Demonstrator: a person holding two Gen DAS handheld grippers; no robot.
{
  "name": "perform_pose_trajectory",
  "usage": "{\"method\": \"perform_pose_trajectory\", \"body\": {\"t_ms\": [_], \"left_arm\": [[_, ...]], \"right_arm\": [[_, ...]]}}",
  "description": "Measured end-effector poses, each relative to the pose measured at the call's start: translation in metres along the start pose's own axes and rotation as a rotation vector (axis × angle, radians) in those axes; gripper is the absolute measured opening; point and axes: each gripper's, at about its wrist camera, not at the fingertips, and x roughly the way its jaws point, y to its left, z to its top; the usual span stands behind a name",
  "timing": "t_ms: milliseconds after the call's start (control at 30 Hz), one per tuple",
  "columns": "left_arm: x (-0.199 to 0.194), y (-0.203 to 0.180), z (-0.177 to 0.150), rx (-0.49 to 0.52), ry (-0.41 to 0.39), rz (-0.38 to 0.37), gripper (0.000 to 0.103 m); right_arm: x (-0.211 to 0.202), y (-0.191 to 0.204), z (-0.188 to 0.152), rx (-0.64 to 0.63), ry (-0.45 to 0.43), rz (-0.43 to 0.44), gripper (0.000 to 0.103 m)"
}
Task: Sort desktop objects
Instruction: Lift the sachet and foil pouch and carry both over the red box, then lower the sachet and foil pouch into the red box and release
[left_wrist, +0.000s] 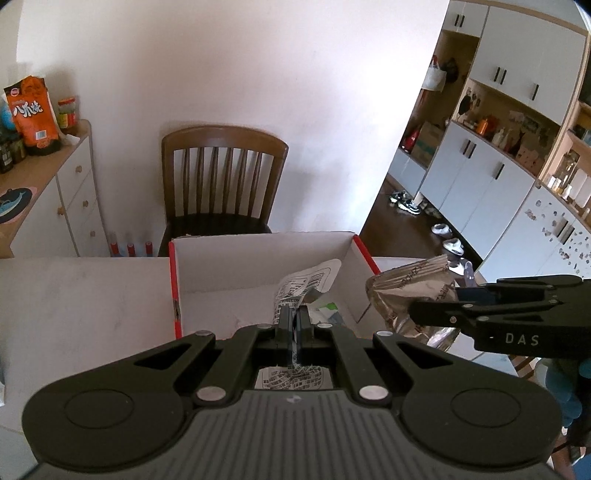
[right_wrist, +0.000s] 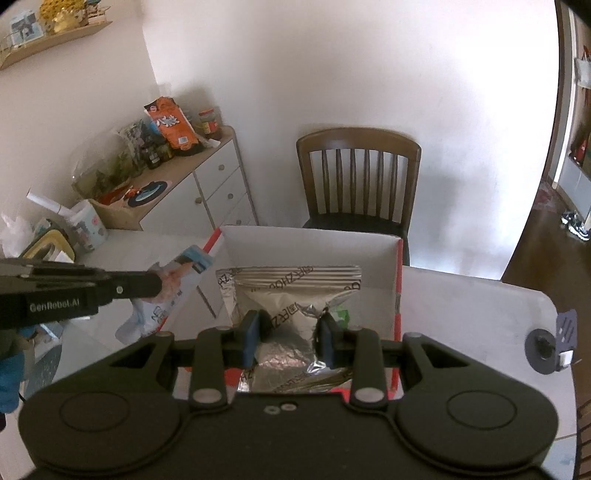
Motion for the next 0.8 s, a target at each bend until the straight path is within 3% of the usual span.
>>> {"method": "perform_pose_trajectory", "body": {"t_ms": [467, 800], "left_arm": [[0.047, 0.010, 0.017, 0.024, 0.034, 0.051, 0.001], [0.086, 0.019, 0.011, 0.043, 0.094, 0.081, 0.001]], "right_arm": [[0.044, -0.011, 0.006, 0.030, 0.018, -0.006, 0.033], [0.080, -0.009, 0.002, 0.030, 0.062, -0.016, 0.033]]}}
